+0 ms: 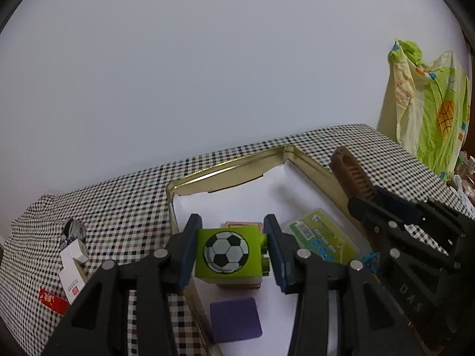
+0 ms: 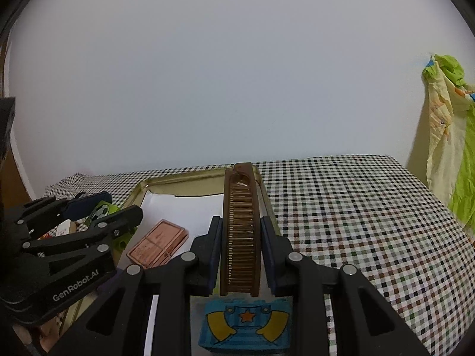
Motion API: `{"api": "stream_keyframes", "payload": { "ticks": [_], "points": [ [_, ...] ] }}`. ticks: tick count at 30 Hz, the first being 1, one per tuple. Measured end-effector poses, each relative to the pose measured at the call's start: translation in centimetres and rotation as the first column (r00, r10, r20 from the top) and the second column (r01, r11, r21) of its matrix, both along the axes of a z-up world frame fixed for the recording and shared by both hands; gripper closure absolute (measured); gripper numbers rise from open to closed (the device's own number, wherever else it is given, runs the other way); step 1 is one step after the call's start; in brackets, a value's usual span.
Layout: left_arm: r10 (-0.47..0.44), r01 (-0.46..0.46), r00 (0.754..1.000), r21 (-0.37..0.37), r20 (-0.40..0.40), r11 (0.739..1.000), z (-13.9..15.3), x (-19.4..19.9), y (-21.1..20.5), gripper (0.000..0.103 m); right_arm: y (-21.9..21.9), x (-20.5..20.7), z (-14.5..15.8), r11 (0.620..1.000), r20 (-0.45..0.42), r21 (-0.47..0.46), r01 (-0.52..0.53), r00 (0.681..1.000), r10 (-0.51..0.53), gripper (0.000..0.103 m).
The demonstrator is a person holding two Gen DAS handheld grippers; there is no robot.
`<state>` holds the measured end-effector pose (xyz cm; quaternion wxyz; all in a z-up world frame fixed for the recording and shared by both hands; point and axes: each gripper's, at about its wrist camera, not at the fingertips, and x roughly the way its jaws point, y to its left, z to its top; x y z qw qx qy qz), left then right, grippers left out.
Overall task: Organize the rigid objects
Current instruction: 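Carry the comb and green block over the tray and open both grippers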
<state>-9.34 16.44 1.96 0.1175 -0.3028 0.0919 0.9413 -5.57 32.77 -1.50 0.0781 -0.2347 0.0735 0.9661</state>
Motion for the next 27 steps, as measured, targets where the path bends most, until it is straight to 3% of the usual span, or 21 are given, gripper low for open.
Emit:
{"api": "stream_keyframes", "payload": {
  "ticks": [11,13,14,18,22,27],
  "points": [
    [0.020,-0.021,0.998,0.012,0.052,1.000,-0.5,-0.6,-0.7,0.058,-0.1,-0.4,-0.3,1.000,0.014,-0.010,-0.009,1.000,0.009,0.075],
    [0.027,-0.027,0.999,0.008,0.046,1.000,-0.5,-0.5,-0.7,0.039,-0.1,-0.3,-0.3,1.000,0.011,-0.005,-0.003,1.000,0.003,0.075],
    [0.028,-0.028,0.999,0.011,0.039,1.000,-0.3,-0.4,-0.8,0.020,-0.1,-0.4,-0.2,1.000,0.011,-0.005,0.000,1.000,0.000,0.073],
    [0.070,-0.070,0.997,0.042,-0.013,0.997,0.2,-0.1,-1.7,0.001,0.1,0.1,0.1,0.999,-0.024,-0.008,0.032,0.999,-0.033,0.054],
    [0.061,-0.061,0.998,0.103,0.002,0.993,0.4,-0.1,-2.4,0.000,1.6,1.5,1.0,0.994,-0.112,-0.082,0.075,0.990,-0.084,0.024],
    [0.079,-0.073,0.995,0.097,-0.053,0.993,0.8,0.6,-2.9,0.000,2.8,3.0,1.7,0.985,-0.203,-0.110,0.136,0.967,-0.156,0.023]
  ]
}}
